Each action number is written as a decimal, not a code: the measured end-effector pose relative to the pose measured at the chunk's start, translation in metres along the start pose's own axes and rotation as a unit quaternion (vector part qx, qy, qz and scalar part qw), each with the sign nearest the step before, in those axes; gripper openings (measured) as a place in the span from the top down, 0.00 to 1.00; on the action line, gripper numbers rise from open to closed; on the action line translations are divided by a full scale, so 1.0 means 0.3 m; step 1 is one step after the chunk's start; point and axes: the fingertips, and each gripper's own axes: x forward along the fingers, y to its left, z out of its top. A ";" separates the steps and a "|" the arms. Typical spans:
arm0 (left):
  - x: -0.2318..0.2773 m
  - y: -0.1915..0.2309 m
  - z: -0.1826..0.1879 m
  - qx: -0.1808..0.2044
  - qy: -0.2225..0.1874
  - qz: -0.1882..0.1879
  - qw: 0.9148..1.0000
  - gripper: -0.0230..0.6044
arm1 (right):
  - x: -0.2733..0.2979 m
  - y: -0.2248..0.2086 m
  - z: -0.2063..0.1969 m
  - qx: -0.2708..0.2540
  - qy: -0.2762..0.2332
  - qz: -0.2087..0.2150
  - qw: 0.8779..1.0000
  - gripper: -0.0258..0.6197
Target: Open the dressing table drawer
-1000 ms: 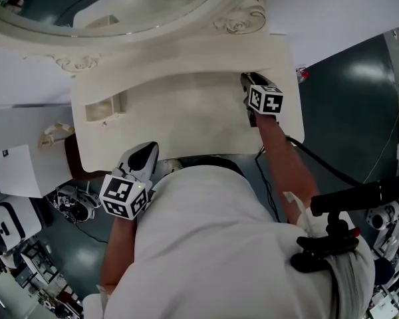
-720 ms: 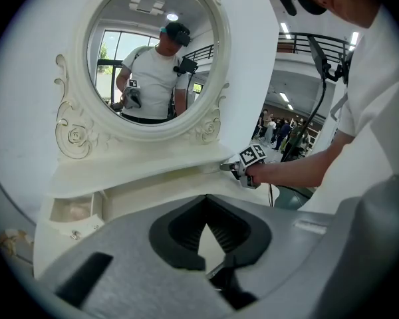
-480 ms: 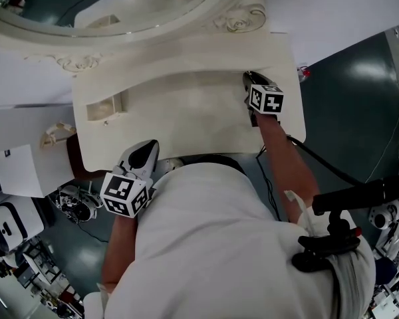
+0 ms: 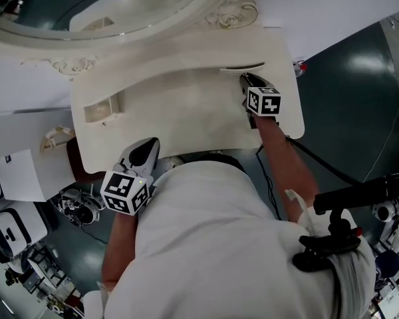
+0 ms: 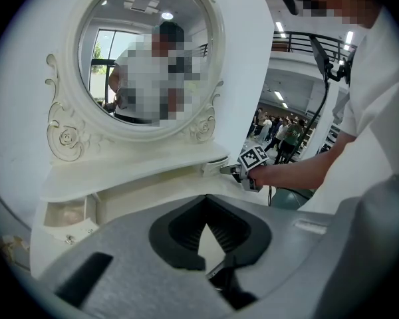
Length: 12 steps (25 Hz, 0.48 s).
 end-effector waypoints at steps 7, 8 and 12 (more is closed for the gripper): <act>0.005 -0.020 -0.005 0.002 -0.002 -0.004 1.000 0.96 | -0.028 0.004 -0.027 -0.004 0.003 0.000 1.000 0.82; 0.004 -0.023 -0.006 0.002 -0.002 -0.005 1.000 0.96 | -0.034 0.006 -0.030 -0.004 0.004 0.001 1.000 0.82; 0.000 -0.034 -0.016 0.000 -0.004 -0.006 1.000 0.96 | -0.052 0.012 -0.047 -0.005 0.005 0.002 1.000 0.82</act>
